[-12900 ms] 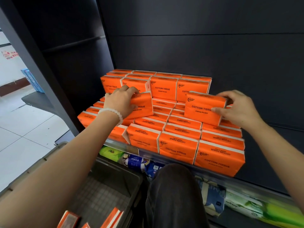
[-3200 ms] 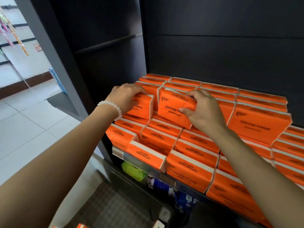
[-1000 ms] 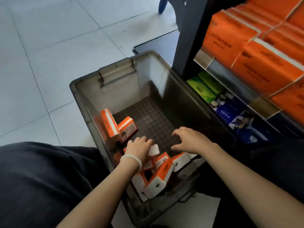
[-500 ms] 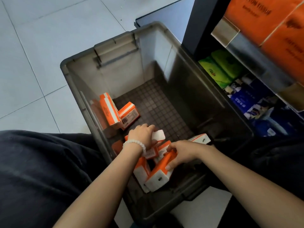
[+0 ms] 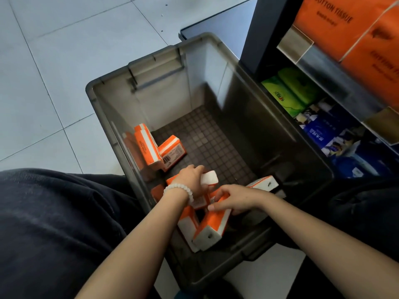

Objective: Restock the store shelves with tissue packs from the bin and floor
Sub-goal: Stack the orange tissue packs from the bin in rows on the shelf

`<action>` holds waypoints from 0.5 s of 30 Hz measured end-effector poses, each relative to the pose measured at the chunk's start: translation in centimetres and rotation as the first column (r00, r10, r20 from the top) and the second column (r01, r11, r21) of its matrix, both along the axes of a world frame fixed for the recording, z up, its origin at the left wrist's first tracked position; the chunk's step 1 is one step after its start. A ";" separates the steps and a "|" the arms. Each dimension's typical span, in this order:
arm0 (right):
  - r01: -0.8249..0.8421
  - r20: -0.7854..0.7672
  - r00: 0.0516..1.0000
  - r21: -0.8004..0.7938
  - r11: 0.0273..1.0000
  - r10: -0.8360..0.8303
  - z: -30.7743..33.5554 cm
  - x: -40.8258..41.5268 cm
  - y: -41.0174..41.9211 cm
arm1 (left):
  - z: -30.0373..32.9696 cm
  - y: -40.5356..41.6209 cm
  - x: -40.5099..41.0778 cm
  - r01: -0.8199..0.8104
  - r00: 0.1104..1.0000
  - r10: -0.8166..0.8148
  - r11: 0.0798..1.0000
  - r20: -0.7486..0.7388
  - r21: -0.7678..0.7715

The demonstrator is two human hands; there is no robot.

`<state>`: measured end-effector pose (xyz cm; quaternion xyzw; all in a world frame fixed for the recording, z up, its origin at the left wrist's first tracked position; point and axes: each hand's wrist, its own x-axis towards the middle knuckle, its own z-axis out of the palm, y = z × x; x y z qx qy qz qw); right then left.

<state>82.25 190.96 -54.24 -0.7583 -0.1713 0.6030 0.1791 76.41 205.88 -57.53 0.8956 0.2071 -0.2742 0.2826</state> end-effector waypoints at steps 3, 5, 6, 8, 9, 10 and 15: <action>0.054 0.088 0.994 0.059 0.997 -0.059 0.2 0.0 -0.1 | 0.8 0.2 -0.2 -0.059 0.997 0.059 0.998 0.039 0.000; 0.089 0.177 0.978 0.106 0.990 -0.107 0.5 0.1 -0.2 | 1.6 0.3 -0.5 -0.081 0.993 0.080 0.997 0.092 0.009; 0.097 0.235 0.964 0.123 0.988 -0.124 0.9 0.1 -0.3 | 2.2 0.3 -0.7 -0.090 0.989 0.087 0.996 0.121 0.017; 0.111 0.331 0.931 0.155 0.982 -0.157 1.9 0.3 -0.8 | 3.5 0.2 -1.1 -0.106 0.979 0.100 0.994 0.179 0.025; 0.120 0.364 0.915 0.172 0.978 -0.176 2.6 0.5 -1.0 | 4.3 0.2 -1.1 -0.106 0.973 0.098 0.994 0.207 0.029; 0.128 0.392 0.899 0.188 0.974 -0.194 3.1 0.7 -1.3 | 5.0 0.2 -1.1 -0.095 0.968 0.083 0.995 0.238 0.040; 0.374 0.443 0.756 0.311 0.874 -0.481 9.0 1.0 -4.0 | 10.5 -0.9 -0.9 -0.031 0.899 -0.020 0.994 0.437 0.109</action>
